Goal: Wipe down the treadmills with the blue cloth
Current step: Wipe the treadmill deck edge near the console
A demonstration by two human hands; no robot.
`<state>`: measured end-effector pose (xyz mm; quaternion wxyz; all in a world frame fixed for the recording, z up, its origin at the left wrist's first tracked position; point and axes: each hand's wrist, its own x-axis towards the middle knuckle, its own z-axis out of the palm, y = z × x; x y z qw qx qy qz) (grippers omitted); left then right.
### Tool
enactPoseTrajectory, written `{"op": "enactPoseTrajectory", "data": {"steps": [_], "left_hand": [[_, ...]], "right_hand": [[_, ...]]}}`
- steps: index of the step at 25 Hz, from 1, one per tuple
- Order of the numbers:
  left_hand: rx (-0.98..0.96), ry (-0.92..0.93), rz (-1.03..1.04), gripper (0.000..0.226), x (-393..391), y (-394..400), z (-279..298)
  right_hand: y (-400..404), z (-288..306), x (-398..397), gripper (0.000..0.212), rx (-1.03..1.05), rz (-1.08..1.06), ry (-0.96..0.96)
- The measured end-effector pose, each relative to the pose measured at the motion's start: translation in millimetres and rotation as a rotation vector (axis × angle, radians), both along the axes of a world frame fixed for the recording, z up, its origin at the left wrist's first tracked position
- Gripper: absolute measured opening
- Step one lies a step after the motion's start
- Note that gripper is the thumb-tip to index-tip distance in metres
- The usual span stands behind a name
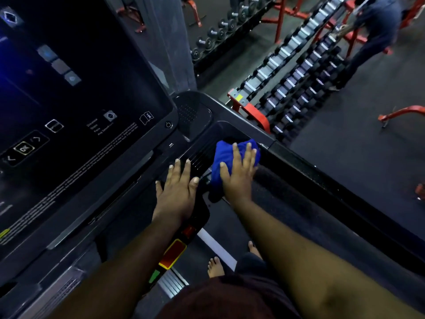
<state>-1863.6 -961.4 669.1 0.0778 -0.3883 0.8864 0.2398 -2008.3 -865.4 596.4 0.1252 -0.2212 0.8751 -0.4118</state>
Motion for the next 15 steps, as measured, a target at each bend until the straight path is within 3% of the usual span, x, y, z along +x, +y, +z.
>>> {"op": "enactPoseTrajectory", "data": {"steps": [2,5,10,12,15], "left_hand": [[0.007,0.003,-0.009,0.058,0.0,-1.4,-2.5],[0.006,0.030,-0.014,0.060,1.1,-2.0,-3.4],[-0.005,0.037,-0.078,0.075,2.2,0.1,3.6],[0.017,0.078,-0.084,0.072,3.4,-2.1,6.1],[0.010,0.184,-0.064,0.059,10.8,-4.1,6.0]], "right_hand": [[-19.0,9.8,37.1,0.082,-0.161,-0.165,-0.196],[-15.8,14.6,71.9,0.079,-0.201,-0.123,-0.294],[12.9,41.3,46.3,0.052,0.164,0.278,0.019],[15.5,51.1,36.3,0.056,0.130,0.393,0.007],[30.0,55.0,31.7,0.058,-0.020,0.399,-0.074]]}}
